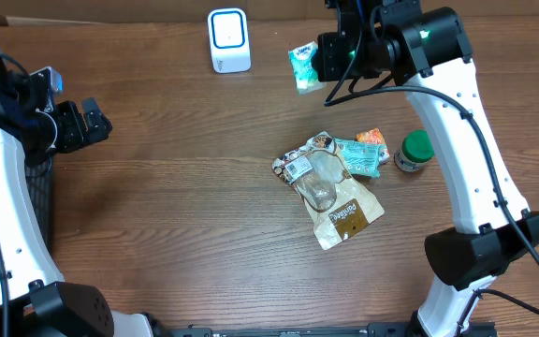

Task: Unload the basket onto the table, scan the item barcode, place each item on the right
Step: 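Carry the Kleenex pack right and lower it beside the jar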

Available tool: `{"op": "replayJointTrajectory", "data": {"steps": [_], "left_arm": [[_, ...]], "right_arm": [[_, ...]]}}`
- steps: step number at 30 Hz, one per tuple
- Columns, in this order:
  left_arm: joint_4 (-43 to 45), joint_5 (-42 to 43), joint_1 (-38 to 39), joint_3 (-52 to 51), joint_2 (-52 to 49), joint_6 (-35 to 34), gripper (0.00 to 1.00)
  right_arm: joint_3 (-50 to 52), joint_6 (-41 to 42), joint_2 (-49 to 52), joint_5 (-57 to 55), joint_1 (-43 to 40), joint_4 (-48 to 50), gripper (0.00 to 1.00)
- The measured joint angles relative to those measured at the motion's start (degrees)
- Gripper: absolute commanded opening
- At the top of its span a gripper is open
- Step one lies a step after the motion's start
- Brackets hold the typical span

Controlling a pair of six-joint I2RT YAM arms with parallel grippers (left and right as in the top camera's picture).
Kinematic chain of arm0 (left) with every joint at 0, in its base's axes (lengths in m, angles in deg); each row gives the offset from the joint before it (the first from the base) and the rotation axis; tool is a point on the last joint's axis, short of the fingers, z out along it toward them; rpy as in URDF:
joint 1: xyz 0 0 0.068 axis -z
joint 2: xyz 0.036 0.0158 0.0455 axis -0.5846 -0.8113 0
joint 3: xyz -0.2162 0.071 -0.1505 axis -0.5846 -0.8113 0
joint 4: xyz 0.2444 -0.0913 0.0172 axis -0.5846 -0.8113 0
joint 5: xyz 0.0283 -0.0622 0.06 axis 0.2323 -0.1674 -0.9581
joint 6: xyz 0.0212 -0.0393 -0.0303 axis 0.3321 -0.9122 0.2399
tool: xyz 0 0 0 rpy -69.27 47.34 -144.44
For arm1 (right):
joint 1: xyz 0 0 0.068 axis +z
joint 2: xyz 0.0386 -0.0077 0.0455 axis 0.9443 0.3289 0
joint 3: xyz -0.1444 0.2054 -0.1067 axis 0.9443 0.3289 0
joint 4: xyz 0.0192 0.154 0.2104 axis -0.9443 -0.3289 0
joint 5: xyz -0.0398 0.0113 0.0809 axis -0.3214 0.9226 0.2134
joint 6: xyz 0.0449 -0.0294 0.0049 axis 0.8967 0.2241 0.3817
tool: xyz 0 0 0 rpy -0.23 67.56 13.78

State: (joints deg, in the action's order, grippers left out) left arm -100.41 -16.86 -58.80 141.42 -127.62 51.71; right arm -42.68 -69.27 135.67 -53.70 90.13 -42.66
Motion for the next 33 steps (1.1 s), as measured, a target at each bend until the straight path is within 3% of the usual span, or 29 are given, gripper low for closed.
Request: {"op": "replayJointTrajectory", "data": {"steps": [13,24,29,33], "left_arm": [[0.00,0.00,0.00,-0.02,0.00,0.00,1.00],[0.00,0.00,0.00,-0.02,0.00,0.00,0.99],[0.02,-0.02,0.00,0.00,0.00,0.00,1.00],[0.02,-0.02,0.00,-0.02,0.00,0.00,0.99]], "right_arm": [[0.02,-0.02,-1.11,0.28,-0.04,-2.91,0.04],[0.33,0.04,-8.92,-1.51,-5.92,-19.69,0.04],[6.69,0.66,-8.92,-4.44,-7.76,-20.70,0.04],[15.13,0.98,-8.92,-6.99,-7.69,-16.06,0.04]]}}
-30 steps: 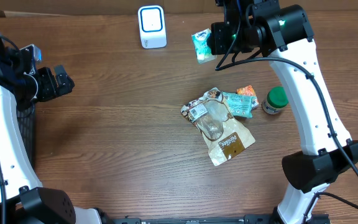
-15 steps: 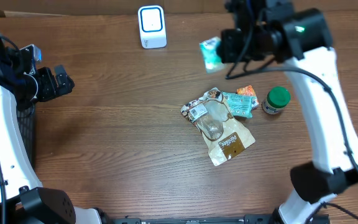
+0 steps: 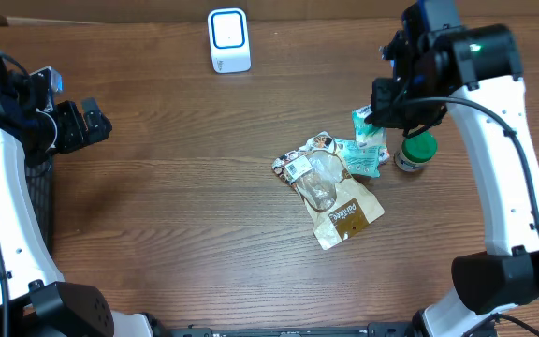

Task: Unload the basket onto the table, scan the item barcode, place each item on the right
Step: 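Carry the Kleenex pack right and lower it beside the jar, then open the right gripper to release the Kleenex pack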

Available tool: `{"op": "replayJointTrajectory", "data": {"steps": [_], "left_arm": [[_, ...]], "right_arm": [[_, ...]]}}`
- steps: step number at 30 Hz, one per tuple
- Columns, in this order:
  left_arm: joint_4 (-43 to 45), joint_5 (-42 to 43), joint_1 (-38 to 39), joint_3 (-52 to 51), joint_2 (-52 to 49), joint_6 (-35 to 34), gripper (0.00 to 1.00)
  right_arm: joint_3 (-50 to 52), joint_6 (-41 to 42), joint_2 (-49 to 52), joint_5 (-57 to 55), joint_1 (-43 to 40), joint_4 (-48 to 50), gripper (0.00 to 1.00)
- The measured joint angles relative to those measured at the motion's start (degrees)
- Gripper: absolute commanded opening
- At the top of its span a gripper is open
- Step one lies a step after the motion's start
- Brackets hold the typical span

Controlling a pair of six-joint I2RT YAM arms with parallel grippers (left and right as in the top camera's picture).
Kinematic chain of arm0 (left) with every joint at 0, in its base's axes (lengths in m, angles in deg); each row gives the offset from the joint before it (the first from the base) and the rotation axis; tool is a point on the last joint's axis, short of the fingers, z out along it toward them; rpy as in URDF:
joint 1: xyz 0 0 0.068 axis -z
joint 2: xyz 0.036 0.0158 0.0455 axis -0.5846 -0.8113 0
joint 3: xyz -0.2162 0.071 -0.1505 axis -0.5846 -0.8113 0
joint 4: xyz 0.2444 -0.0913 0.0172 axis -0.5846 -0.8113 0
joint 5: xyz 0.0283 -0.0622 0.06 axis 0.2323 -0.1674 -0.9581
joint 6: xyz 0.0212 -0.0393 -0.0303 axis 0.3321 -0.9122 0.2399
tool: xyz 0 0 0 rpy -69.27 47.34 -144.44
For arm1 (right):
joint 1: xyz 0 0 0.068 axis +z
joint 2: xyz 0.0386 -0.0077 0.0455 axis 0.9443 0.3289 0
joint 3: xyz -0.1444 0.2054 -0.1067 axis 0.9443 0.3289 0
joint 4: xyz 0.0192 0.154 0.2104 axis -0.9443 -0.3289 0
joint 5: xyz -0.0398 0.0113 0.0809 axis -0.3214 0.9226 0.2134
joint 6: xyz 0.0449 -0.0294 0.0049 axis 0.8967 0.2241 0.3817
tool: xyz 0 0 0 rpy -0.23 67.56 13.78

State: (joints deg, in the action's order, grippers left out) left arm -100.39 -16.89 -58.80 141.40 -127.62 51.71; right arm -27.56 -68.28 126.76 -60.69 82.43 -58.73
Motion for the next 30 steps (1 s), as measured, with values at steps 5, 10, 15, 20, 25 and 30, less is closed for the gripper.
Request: {"op": "replayJointTrajectory", "data": {"steps": [5,10,15,20,25,30], "left_arm": [[0.00,0.02,0.00,0.02,0.00,0.00,0.99],[-0.02,0.02,0.00,0.02,0.00,0.00,0.99],[-0.02,0.00,0.00,0.02,0.00,0.00,1.00],[-0.02,0.02,0.00,0.02,0.00,0.00,1.00],[-0.02,0.02,0.00,0.00,0.00,0.00,1.00],[0.00,0.00,0.00,0.00,0.00,0.00,1.00]], "right_arm": [[11.06,0.50,0.28,-2.97,-0.02,8.22,0.04],[20.20,0.70,0.55,-3.80,-0.02,15.37,0.04],[24.50,0.68,0.55,-4.11,0.00,19.06,0.09],[25.11,0.68,0.55,-4.26,-0.02,20.22,0.29],[25.11,0.68,0.55,-4.13,-0.02,20.24,0.51],[24.20,0.55,0.55,-2.51,-0.02,18.01,0.59]]}}
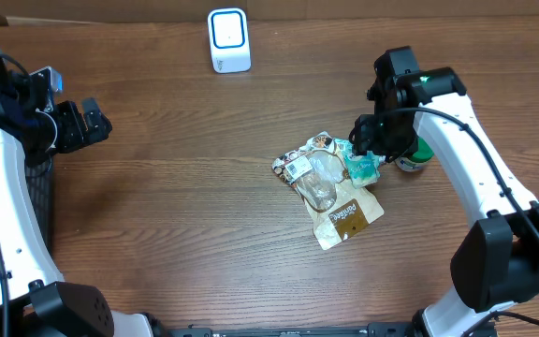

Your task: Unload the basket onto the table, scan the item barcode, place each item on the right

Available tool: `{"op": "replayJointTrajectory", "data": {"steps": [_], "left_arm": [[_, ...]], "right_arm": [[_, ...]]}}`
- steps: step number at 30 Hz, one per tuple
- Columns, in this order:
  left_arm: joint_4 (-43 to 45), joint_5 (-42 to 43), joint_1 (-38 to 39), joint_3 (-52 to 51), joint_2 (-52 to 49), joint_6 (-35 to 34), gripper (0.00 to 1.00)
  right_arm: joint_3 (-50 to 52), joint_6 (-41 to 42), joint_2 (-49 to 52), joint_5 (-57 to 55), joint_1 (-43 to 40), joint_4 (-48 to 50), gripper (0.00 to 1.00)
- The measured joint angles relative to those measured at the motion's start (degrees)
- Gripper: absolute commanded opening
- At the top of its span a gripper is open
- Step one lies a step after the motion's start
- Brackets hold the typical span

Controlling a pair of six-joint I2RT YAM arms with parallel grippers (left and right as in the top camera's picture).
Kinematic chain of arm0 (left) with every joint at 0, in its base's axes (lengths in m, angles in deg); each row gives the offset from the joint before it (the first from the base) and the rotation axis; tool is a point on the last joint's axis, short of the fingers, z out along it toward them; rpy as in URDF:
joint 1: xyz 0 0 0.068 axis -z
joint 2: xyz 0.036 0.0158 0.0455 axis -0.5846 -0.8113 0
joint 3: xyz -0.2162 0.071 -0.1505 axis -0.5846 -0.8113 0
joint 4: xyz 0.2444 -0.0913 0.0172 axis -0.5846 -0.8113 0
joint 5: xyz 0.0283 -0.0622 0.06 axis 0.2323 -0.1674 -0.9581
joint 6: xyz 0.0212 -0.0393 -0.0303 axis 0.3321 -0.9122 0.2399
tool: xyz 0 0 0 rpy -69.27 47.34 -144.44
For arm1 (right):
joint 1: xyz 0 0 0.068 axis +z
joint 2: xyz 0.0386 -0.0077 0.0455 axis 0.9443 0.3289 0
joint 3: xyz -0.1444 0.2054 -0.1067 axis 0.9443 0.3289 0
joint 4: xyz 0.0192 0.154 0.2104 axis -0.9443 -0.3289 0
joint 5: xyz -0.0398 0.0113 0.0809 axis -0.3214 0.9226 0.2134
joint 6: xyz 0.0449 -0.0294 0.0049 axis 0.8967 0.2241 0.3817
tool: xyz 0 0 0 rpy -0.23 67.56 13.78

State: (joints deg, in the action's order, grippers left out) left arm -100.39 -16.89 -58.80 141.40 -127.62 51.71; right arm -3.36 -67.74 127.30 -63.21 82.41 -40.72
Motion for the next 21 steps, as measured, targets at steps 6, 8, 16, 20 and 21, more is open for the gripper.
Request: {"op": "replayJointTrajectory", "data": {"steps": [6,8,16,20,21], "left_arm": [[-0.02,0.02,0.00,0.02,0.00,0.00,0.99],[-0.04,0.02,0.00,0.02,0.00,0.00,1.00],[-0.02,0.02,0.00,0.00,0.00,0.00,1.00],[-0.02,0.02,0.00,0.00,0.00,0.00,1.00],[-0.02,0.02,0.00,0.02,0.00,0.00,1.00]], "right_arm": [[-6.84,0.00,-2.75,1.33,0.00,-5.70,0.68],[-9.75,0.02,-5.75,1.55,0.00,-7.74,0.78],[-18.91,0.07,-21.33,2.03,0.00,-11.87,1.00],[-19.21,0.11,-27.34,2.01,0.00,-12.17,1.00],[-19.21,0.13,-28.33,2.03,0.00,-12.22,1.00]]}}
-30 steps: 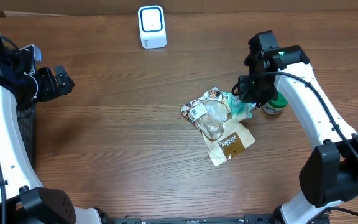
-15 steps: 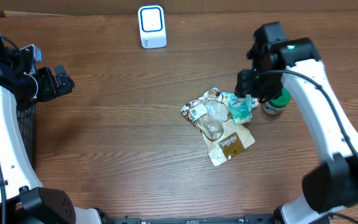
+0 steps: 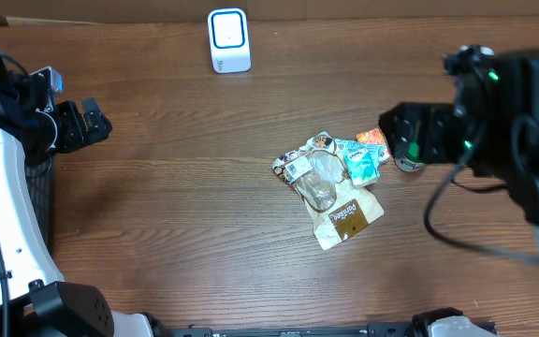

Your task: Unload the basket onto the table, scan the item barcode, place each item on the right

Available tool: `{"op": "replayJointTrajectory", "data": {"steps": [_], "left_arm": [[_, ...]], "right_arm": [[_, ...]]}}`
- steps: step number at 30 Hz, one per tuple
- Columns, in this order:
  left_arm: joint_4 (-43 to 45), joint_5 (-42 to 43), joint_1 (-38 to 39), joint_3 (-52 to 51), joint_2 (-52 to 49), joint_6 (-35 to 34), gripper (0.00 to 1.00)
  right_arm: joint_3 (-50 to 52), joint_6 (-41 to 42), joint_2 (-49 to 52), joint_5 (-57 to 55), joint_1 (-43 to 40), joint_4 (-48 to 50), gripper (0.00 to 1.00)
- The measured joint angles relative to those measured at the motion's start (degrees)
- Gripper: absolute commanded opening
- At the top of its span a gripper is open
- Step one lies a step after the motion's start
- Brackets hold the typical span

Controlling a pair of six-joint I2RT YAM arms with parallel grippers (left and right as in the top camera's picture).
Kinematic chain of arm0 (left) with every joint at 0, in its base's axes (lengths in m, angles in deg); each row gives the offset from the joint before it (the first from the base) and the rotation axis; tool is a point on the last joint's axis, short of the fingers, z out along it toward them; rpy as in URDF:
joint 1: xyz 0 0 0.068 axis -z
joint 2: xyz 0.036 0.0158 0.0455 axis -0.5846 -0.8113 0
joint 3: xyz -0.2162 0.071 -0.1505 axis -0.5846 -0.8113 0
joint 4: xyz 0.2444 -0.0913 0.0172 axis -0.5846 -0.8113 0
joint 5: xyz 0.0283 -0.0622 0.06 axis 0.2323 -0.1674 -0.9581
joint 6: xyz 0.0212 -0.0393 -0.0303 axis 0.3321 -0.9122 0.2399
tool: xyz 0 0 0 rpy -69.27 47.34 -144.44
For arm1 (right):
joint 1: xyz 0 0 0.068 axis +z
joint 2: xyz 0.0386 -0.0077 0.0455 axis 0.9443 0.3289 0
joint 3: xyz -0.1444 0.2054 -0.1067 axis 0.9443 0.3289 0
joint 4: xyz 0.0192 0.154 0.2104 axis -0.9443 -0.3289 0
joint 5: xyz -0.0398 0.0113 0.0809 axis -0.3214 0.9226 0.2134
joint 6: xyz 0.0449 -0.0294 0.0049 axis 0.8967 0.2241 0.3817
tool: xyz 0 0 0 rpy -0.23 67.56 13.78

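Note:
The white barcode scanner (image 3: 229, 39) stands at the back of the table. A small teal packet (image 3: 363, 162) lies on the pile of items at the centre, on top of a tan pouch (image 3: 344, 215) and beside a clear-window snack bag (image 3: 312, 173). My right gripper (image 3: 408, 134) hangs high to the right of the pile, open and holding nothing, its arm large in the overhead view. My left gripper (image 3: 90, 120) rests open at the far left, well away from the items.
An orange packet (image 3: 372, 138) and a green-lidded jar (image 3: 414, 155) sit at the pile's right edge, the jar partly hidden by my right gripper. A dark basket (image 3: 37, 187) stands at the table's left edge.
My right gripper has let go of the teal packet, which now lies on the pile. The gripper has moved up and to the right, away from it. The left arm has not moved.
My right gripper held the teal packet up at the back, to the right of the scanner. Then it held the packet over the right side of the pile, then low on the pile. Now the packet rests there and the gripper is clear of it.

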State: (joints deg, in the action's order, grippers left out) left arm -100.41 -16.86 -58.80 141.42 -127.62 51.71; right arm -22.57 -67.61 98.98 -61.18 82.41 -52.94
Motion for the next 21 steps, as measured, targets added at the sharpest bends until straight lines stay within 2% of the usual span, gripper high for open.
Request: {"op": "replayJointTrajectory", "data": {"steps": [21], "left_arm": [[0.00,0.00,0.00,0.00,0.00,0.00,0.99]], "right_arm": [[1.31,0.00,-0.83,-0.04,0.00,1.88,1.00]]}}
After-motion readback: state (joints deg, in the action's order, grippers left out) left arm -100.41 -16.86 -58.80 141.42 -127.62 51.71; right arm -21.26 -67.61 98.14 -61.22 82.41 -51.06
